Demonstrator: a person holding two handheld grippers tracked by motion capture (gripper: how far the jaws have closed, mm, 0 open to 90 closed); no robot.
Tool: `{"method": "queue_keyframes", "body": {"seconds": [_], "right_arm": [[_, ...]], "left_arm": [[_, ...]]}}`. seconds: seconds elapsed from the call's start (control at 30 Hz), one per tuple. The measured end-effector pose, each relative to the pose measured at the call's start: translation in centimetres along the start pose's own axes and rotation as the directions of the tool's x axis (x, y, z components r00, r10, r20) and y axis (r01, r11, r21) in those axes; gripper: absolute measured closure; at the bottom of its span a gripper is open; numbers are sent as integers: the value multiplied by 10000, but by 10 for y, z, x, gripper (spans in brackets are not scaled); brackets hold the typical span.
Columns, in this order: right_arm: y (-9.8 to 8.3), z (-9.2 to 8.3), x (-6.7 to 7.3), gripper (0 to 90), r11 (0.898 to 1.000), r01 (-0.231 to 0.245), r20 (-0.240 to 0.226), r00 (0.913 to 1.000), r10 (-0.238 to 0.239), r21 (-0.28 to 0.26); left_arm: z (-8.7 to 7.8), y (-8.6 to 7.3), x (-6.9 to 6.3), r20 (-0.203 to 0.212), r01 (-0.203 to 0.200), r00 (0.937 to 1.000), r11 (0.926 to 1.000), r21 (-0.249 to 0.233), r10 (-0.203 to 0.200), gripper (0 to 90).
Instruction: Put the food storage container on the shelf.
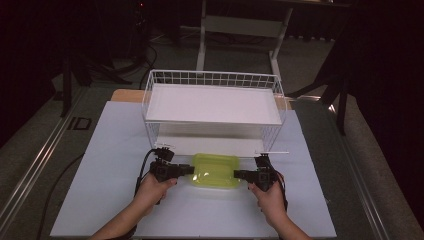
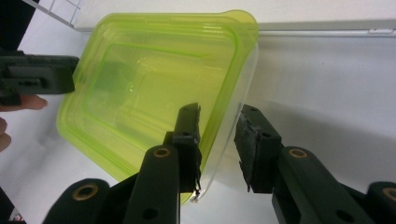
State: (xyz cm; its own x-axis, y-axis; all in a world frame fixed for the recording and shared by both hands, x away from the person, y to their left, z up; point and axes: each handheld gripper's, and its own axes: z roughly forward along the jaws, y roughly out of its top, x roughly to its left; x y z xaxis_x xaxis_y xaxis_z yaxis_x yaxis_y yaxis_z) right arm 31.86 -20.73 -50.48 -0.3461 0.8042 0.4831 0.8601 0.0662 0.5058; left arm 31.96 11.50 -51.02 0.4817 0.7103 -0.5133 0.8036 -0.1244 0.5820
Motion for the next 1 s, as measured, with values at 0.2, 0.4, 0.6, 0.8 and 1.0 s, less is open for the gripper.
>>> {"method": "queue_keyframes", "body": {"seconds": [0.2, 0.4, 0.6, 0.8, 1.0], "right_arm": [[-1, 0, 1, 708, 10000, 20, 73, 10000, -20, -67], [-1, 0, 3, 724, 9997, 190, 109, 9998, -189, -131], [-1, 0, 3, 733, 9996, 218, 72, 9997, -217, -167], [-5, -5, 4, 768, 10000, 53, -274, 9996, -55, -70], [-6, -10, 8, 793, 9992, 201, -196, 9996, -208, -354]], "left_arm": [[-1, 3, -3, -246, -6, 9997, 10000, 23, 7, 718], [6, 2, -2, -225, 329, 9992, 9986, 418, -320, 661], [7, 0, -3, -84, 717, 9974, 9967, 377, -714, 711], [2, -6, -9, 41, 1056, 9944, 9942, 216, -1057, 764], [-7, -5, -21, -234, 897, 9957, 9960, -36, -898, 804]]}}
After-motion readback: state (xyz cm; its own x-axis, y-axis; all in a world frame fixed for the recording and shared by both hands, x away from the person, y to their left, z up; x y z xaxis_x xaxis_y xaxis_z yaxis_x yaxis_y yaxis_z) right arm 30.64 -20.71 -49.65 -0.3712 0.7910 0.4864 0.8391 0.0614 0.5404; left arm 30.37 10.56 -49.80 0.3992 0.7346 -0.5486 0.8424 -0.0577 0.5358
